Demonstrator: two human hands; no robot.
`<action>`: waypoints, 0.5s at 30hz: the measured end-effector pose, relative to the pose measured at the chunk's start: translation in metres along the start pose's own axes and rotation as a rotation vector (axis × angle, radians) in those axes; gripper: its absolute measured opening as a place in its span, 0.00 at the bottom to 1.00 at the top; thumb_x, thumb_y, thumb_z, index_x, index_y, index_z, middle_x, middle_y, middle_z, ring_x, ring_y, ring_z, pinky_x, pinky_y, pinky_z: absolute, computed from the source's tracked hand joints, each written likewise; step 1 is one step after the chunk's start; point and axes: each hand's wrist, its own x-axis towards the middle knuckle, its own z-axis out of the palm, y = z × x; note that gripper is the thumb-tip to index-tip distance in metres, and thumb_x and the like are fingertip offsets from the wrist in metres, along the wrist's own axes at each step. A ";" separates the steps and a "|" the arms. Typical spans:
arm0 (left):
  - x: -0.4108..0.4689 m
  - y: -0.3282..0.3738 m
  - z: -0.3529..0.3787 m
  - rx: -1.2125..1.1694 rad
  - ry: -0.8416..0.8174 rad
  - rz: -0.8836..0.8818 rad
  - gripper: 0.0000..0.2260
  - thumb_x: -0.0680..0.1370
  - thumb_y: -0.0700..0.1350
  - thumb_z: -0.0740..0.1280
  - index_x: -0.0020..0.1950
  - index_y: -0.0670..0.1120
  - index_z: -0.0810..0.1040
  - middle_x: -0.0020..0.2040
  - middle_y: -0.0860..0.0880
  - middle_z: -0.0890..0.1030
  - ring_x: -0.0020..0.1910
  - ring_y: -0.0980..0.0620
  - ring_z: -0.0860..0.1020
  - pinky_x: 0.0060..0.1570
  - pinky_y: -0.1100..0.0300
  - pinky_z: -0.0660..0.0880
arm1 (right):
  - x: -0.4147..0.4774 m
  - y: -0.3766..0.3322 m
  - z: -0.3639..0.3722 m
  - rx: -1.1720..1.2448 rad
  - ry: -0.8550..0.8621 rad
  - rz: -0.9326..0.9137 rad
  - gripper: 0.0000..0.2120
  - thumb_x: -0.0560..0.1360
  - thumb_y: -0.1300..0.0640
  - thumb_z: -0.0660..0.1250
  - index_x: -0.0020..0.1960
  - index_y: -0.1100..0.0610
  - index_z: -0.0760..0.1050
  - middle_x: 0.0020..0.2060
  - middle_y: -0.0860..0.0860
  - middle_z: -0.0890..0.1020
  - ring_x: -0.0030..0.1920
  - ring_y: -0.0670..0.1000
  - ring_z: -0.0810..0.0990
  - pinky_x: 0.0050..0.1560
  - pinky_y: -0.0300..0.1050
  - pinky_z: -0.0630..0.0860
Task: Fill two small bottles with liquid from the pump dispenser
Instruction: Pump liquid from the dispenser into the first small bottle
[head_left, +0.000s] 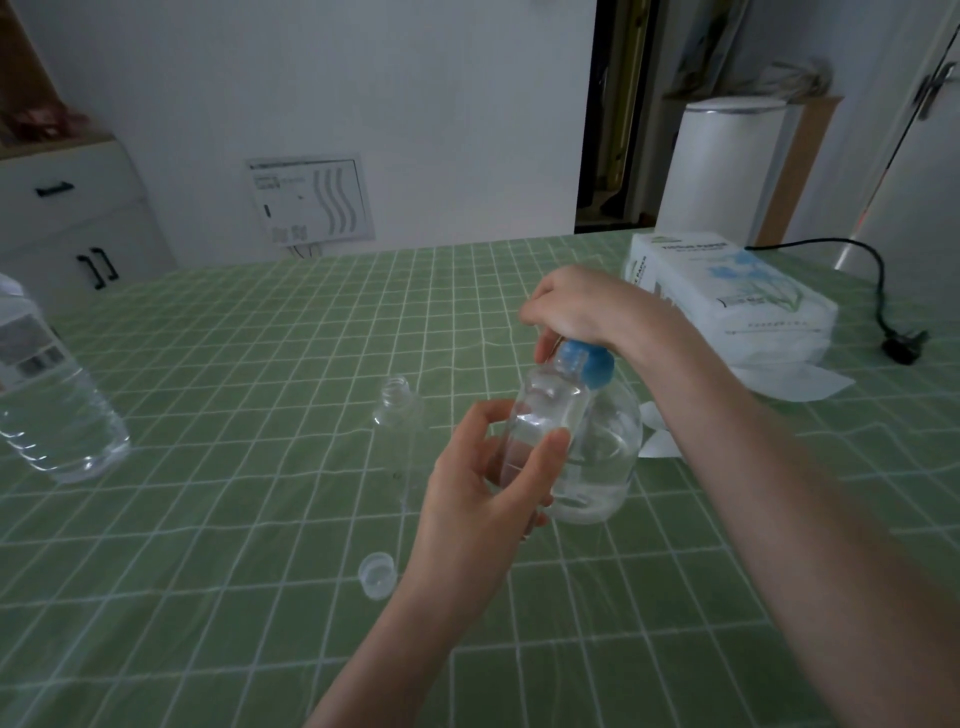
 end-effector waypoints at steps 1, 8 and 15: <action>0.000 0.000 0.000 0.002 0.001 0.002 0.16 0.66 0.58 0.67 0.49 0.52 0.75 0.33 0.51 0.81 0.28 0.59 0.76 0.27 0.68 0.72 | 0.000 0.000 0.000 -0.001 0.008 -0.005 0.16 0.79 0.55 0.59 0.63 0.63 0.74 0.53 0.58 0.82 0.55 0.57 0.80 0.58 0.51 0.73; 0.000 0.003 0.001 -0.018 0.005 0.014 0.17 0.64 0.59 0.67 0.48 0.53 0.76 0.33 0.50 0.81 0.27 0.58 0.75 0.28 0.67 0.72 | 0.001 -0.005 -0.009 -0.017 0.021 -0.007 0.15 0.79 0.55 0.60 0.60 0.63 0.77 0.49 0.57 0.84 0.53 0.56 0.82 0.51 0.48 0.74; 0.000 0.002 0.001 -0.007 0.001 0.007 0.16 0.65 0.59 0.67 0.48 0.52 0.76 0.33 0.49 0.81 0.28 0.59 0.76 0.28 0.69 0.72 | 0.000 -0.004 -0.005 -0.003 -0.017 -0.007 0.16 0.79 0.55 0.60 0.62 0.63 0.76 0.52 0.59 0.84 0.56 0.57 0.81 0.61 0.51 0.71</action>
